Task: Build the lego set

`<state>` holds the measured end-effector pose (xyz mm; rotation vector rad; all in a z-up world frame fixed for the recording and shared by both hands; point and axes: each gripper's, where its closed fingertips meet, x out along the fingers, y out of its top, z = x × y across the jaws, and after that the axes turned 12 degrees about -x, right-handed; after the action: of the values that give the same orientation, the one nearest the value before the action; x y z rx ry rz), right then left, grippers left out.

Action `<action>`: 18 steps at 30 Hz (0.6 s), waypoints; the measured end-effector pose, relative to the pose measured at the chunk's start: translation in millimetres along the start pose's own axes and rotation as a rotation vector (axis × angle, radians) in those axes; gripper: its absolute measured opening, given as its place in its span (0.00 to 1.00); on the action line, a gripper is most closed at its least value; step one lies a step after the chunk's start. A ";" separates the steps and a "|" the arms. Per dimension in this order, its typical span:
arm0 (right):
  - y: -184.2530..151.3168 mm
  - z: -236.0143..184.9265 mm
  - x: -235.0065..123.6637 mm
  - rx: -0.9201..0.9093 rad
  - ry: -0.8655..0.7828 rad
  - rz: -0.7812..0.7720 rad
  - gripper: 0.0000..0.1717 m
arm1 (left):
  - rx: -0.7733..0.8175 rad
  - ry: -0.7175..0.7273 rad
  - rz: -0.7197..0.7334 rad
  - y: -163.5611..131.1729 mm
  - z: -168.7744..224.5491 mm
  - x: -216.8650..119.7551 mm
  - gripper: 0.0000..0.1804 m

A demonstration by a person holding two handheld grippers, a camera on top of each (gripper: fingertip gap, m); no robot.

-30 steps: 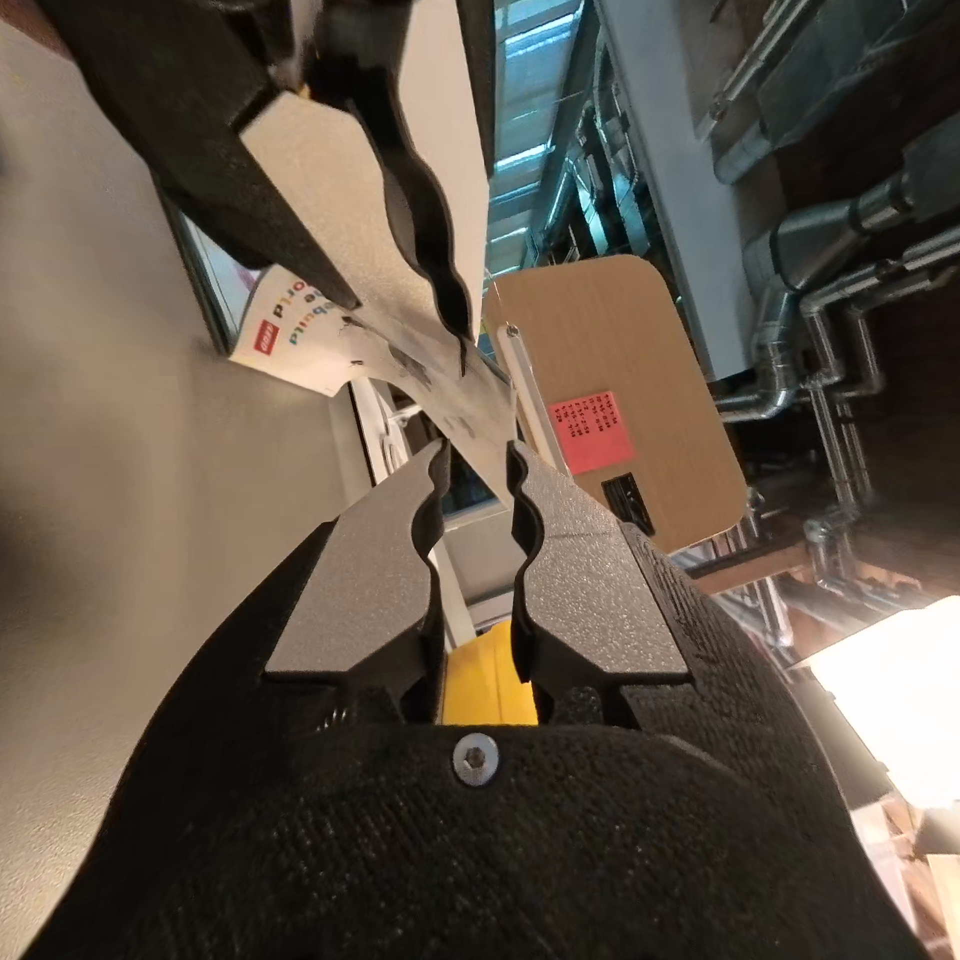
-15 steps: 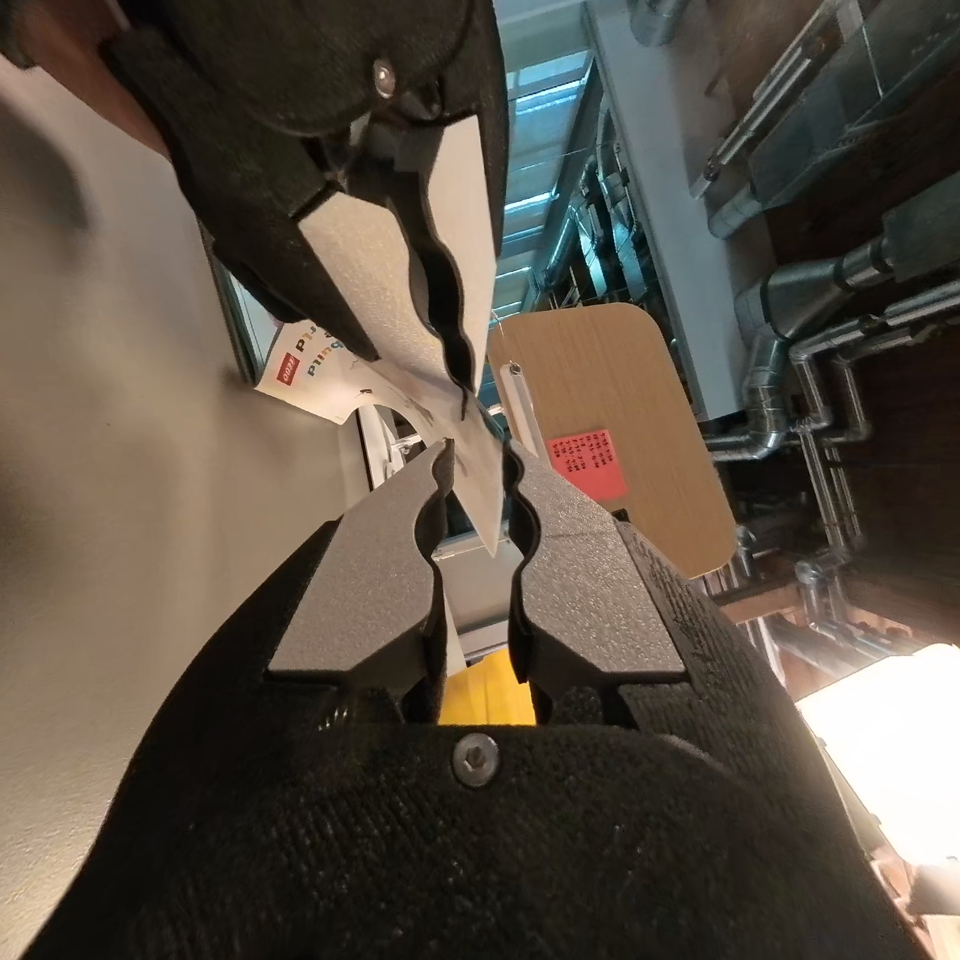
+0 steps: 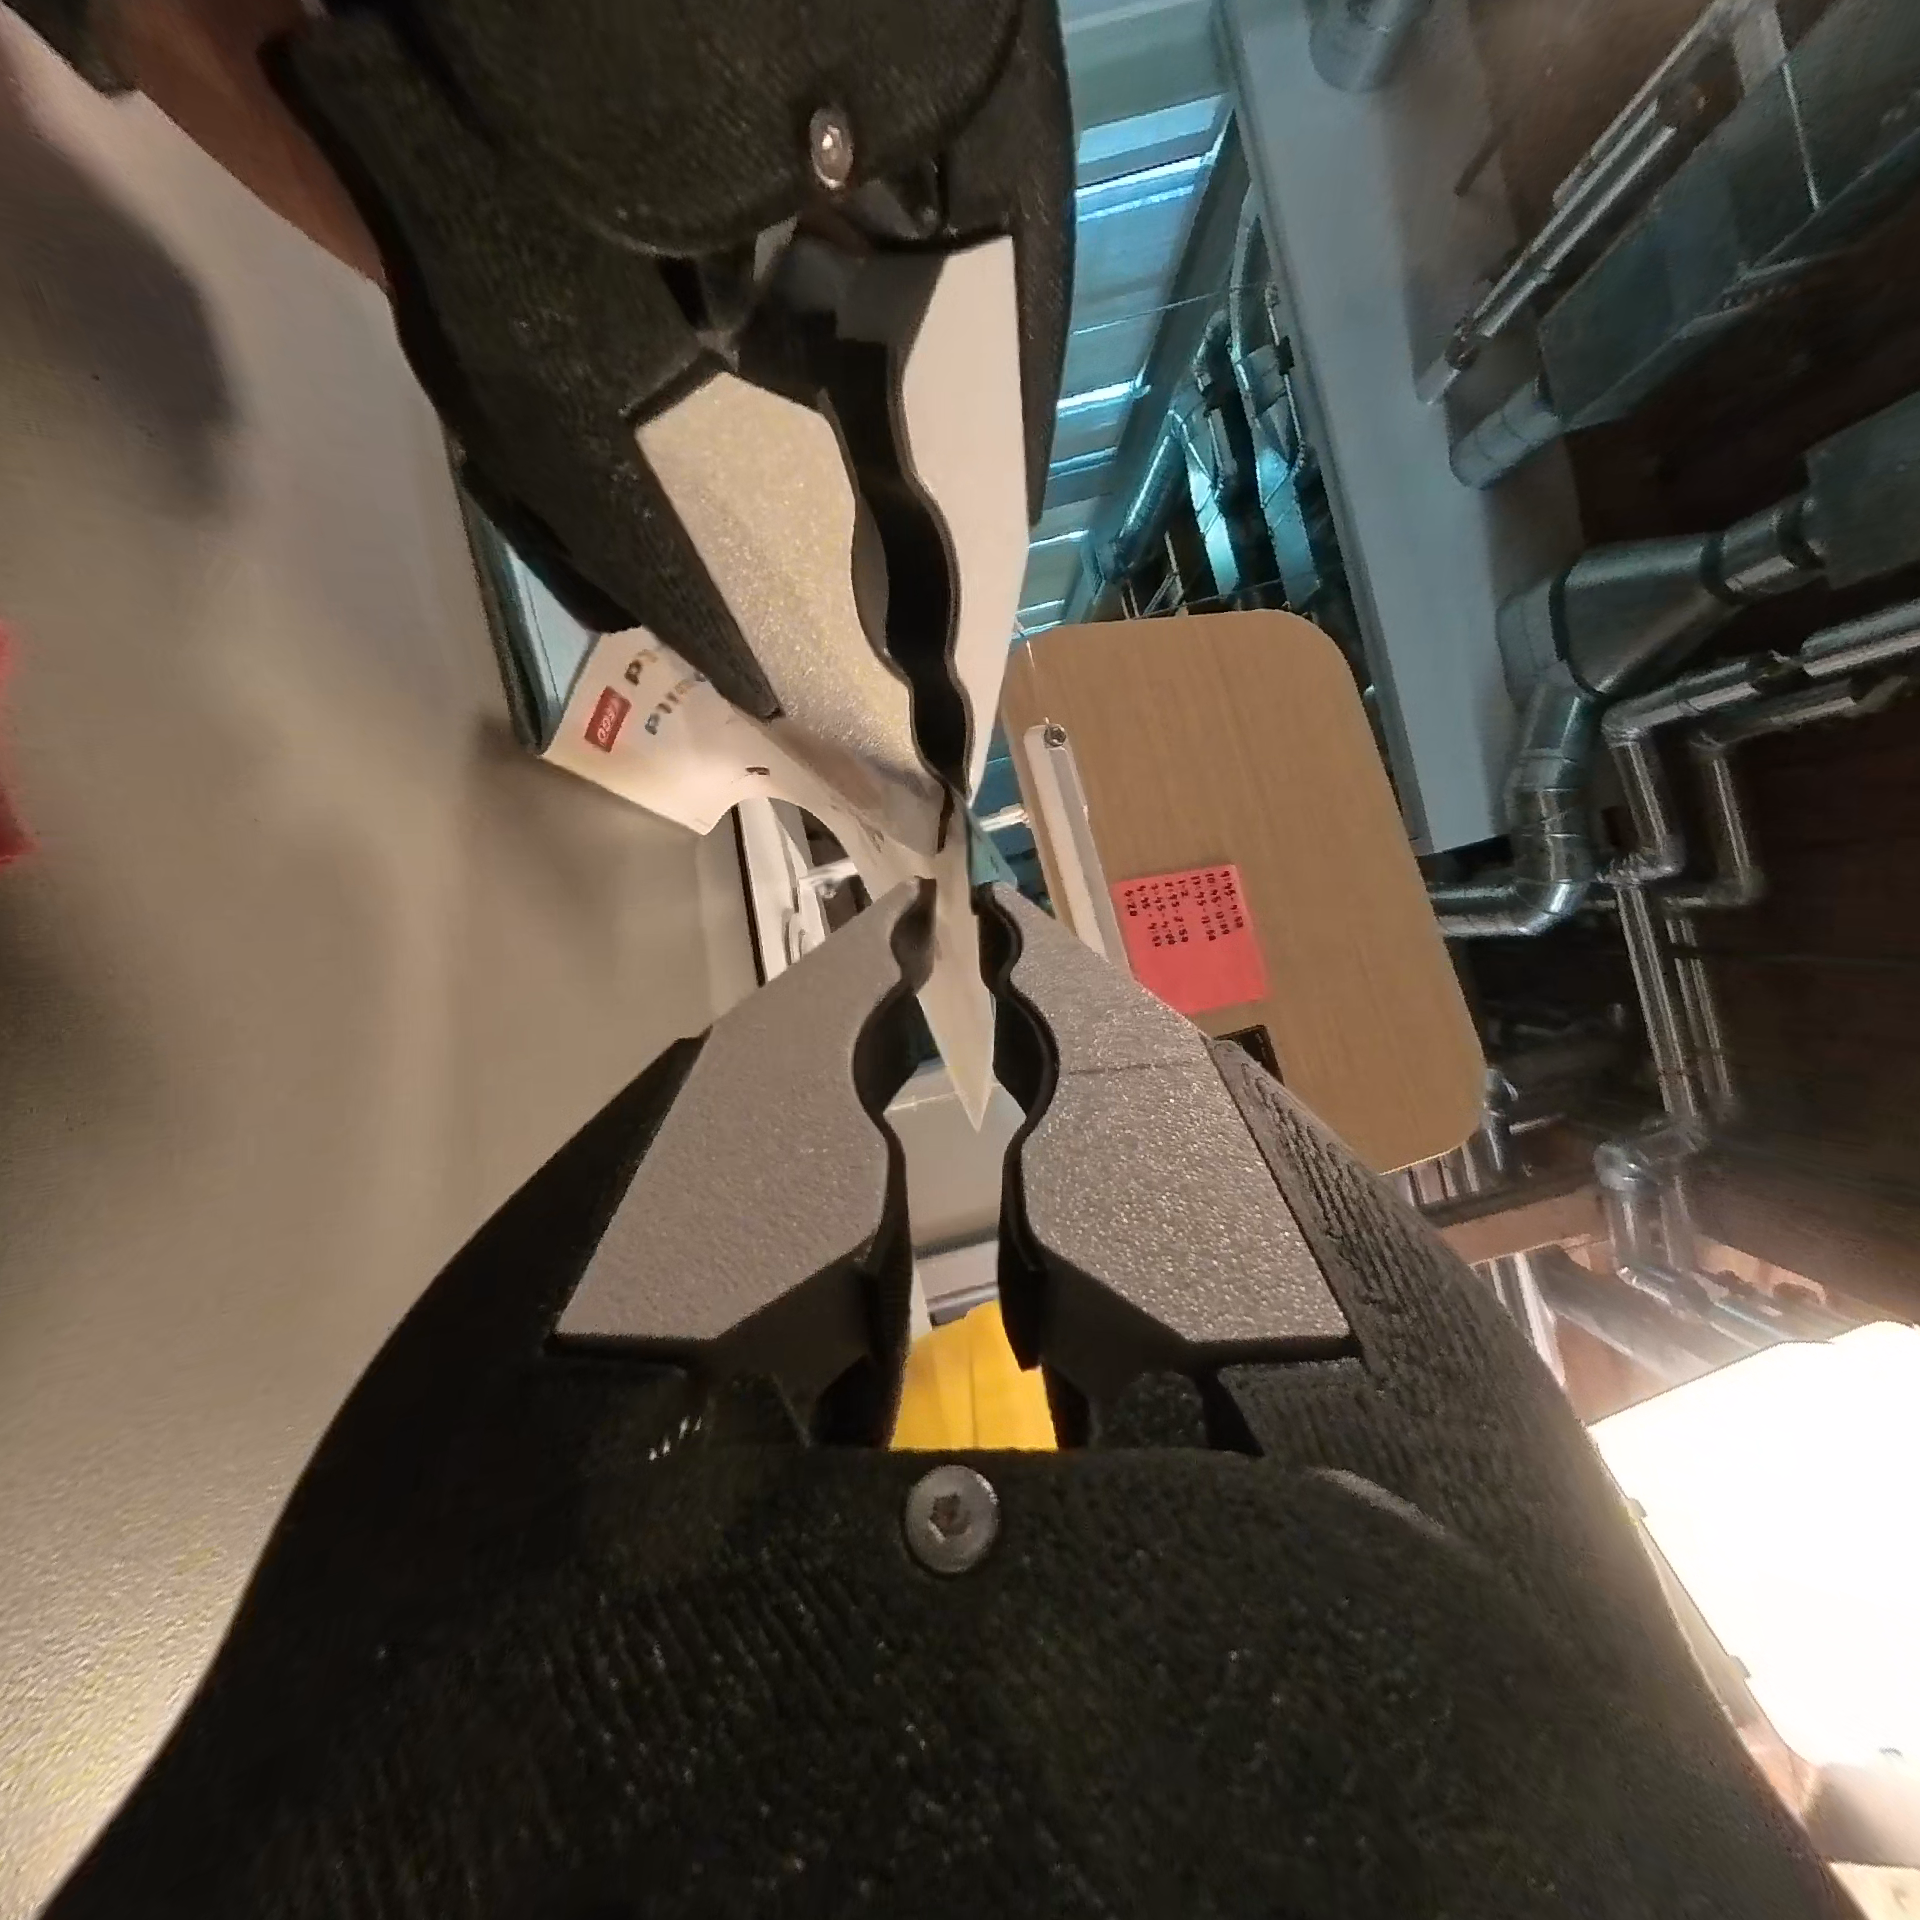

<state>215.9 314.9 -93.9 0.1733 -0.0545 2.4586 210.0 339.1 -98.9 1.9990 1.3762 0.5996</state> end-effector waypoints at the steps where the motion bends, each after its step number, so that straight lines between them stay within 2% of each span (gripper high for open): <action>1: -1.0 -0.3 0.2 -0.005 0.001 -0.007 0.02 | 0.010 -0.006 0.001 0.3 1.9 0.0 0.00; 4: -4.2 -0.2 0.8 -0.020 -0.003 -0.026 0.00 | 0.019 -0.040 0.014 2.4 9.4 -0.4 0.00; 6: -6.0 1.3 0.7 -0.027 -0.009 -0.036 0.00 | -0.032 -0.103 0.029 4.0 15.8 -0.4 0.00; 9: -8.0 3.4 1.1 -0.040 -0.023 -0.048 0.00 | -0.224 -0.303 0.071 12.6 29.8 -7.3 0.21; 11: -8.6 7.9 0.8 -0.041 -0.047 -0.055 0.00 | -0.431 -0.388 0.102 19.6 24.0 -11.3 0.23; 14: -11.3 10.1 -0.1 -0.054 -0.060 -0.067 0.00 | -0.729 -0.497 0.179 31.2 5.1 -18.8 0.31; 16: -9.2 8.2 0.5 -0.065 -0.053 -0.061 0.00 | -0.809 -0.490 0.223 35.6 -11.5 -21.7 0.32; 18: -5.6 7.2 0.6 -0.073 -0.048 -0.049 0.00 | -0.770 -0.458 0.193 30.8 -14.8 -19.3 0.32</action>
<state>219.8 319.0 -86.8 0.1991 -0.1590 2.3997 213.2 316.7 -66.8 1.4994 0.5511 0.5881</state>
